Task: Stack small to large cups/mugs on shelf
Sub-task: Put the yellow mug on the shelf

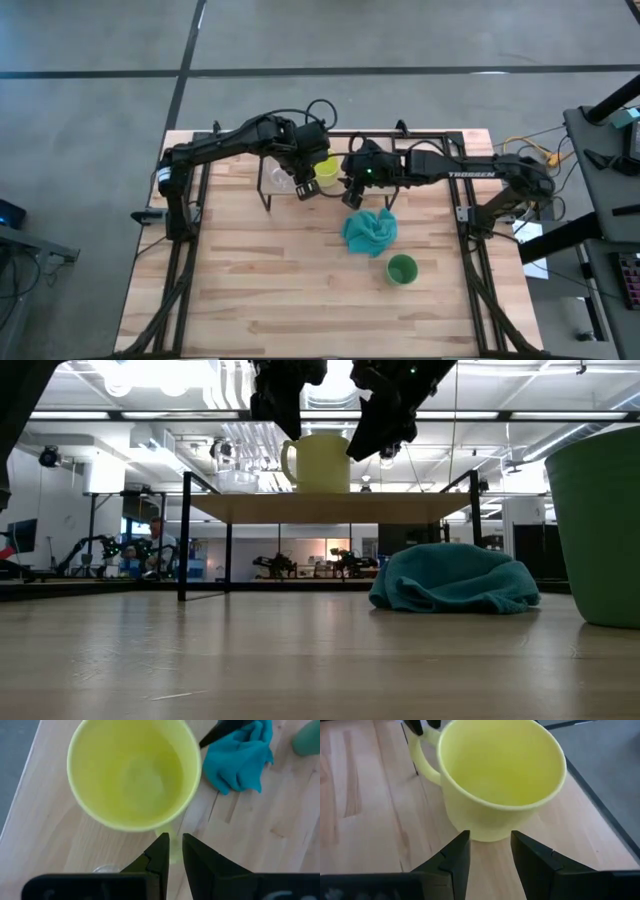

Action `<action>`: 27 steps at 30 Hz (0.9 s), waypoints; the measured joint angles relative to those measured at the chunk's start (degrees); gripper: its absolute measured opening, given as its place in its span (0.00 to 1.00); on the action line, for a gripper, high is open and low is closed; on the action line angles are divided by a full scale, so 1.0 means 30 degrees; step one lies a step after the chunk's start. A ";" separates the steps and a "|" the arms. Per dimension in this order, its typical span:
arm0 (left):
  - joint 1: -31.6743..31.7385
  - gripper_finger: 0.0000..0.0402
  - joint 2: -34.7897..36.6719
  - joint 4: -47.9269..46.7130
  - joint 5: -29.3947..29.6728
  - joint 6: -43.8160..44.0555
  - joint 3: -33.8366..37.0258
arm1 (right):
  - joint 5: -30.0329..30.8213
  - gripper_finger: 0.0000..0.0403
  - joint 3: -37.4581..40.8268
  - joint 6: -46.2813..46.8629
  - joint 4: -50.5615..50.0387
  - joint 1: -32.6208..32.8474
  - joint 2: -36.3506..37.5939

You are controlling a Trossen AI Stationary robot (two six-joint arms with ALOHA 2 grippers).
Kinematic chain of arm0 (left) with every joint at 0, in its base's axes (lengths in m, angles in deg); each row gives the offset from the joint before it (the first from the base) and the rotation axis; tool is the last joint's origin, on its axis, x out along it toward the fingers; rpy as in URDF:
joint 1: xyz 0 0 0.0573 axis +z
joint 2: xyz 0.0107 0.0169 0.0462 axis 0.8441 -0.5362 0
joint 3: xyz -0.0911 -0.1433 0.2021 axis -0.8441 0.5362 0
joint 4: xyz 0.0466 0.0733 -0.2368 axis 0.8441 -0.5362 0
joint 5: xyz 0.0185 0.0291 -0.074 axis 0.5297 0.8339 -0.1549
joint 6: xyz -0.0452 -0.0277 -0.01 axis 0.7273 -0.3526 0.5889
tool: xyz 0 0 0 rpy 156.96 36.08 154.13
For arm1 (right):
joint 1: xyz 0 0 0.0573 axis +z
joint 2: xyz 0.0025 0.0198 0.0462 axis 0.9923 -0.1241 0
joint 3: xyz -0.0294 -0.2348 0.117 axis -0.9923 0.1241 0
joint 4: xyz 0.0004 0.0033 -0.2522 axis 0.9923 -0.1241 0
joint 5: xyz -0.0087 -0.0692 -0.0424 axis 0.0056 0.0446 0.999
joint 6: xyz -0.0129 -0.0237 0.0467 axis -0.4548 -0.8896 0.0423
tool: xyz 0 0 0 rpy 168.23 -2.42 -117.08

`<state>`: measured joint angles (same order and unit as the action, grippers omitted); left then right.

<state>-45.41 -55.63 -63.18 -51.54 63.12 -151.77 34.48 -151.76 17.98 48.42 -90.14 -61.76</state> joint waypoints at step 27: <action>0.0102 0.10 0.0226 -0.1185 0.2133 -0.0022 0.0102 | 0.0000 0.34 -0.0093 -0.0089 -0.0017 -0.0007 0.0304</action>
<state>-45.10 -54.96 -66.73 -45.15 63.05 -151.46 34.48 -152.04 17.71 48.37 -90.16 -60.85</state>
